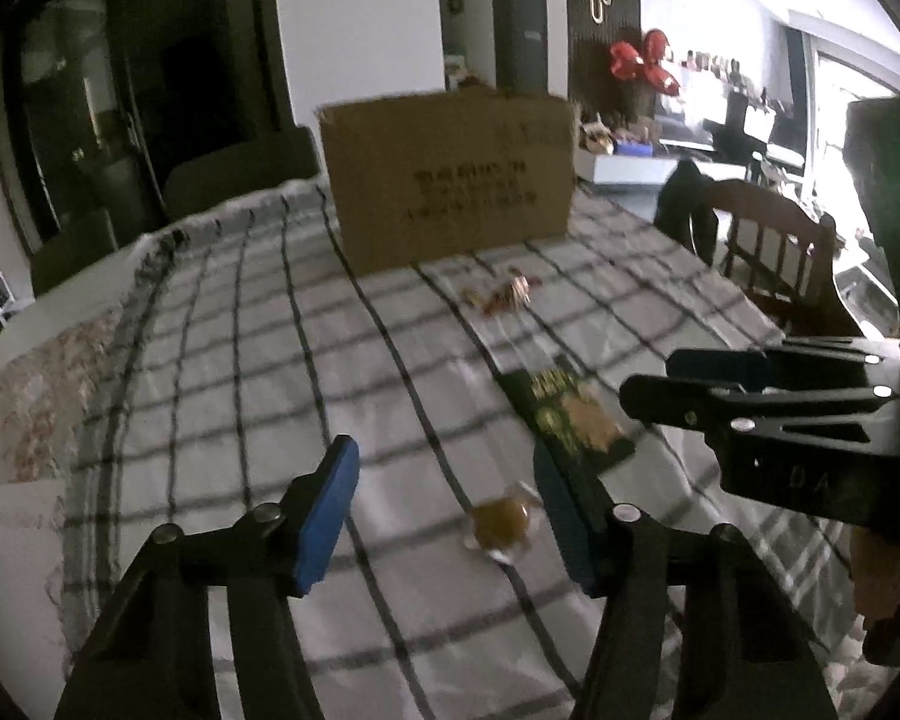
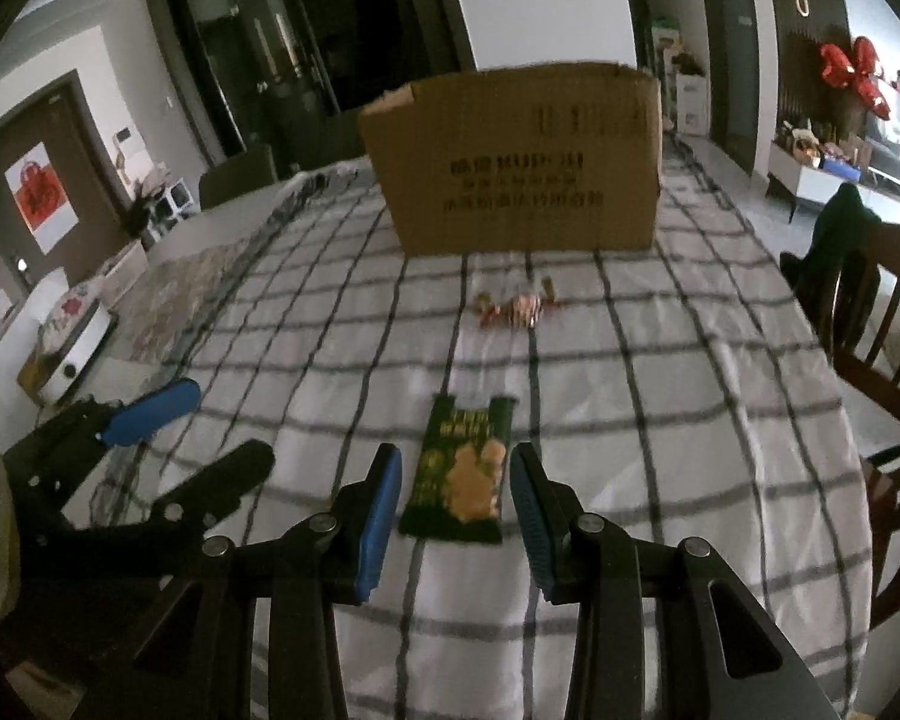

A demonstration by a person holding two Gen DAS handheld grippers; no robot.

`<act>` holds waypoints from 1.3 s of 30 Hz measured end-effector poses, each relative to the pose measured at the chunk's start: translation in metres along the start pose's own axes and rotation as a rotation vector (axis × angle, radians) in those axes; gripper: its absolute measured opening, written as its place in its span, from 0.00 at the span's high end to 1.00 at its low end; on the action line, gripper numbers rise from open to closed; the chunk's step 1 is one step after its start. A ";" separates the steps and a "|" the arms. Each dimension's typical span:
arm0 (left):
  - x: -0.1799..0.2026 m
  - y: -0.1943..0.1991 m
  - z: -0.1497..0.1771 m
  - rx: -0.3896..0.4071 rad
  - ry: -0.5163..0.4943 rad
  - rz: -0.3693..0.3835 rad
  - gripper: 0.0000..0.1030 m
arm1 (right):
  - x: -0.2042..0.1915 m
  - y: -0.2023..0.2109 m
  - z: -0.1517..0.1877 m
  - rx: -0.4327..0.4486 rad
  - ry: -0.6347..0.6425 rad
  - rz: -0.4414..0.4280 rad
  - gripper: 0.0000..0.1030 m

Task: Organize snacks
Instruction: 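Withdraw both tools from the box toward the remaining snacks, then grasp the round brown snack with the left tool while the right tool grasps the green cracker packet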

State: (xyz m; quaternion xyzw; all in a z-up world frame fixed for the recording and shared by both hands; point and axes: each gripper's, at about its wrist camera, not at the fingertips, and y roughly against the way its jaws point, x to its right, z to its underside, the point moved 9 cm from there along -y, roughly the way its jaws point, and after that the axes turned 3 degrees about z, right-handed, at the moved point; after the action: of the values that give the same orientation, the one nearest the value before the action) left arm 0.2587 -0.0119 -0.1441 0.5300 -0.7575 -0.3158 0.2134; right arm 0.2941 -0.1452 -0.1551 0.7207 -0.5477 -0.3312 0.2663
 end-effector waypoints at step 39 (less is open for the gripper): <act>0.017 -0.042 0.034 -0.109 0.047 0.054 0.75 | 0.005 -0.022 0.027 -0.088 0.001 0.017 0.62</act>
State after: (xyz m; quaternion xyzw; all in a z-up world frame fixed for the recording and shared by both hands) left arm 0.2580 -0.0293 -0.1981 0.5043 -0.7480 -0.3380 0.2681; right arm 0.2876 -0.1453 -0.1895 0.7039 -0.5384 -0.3523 0.3009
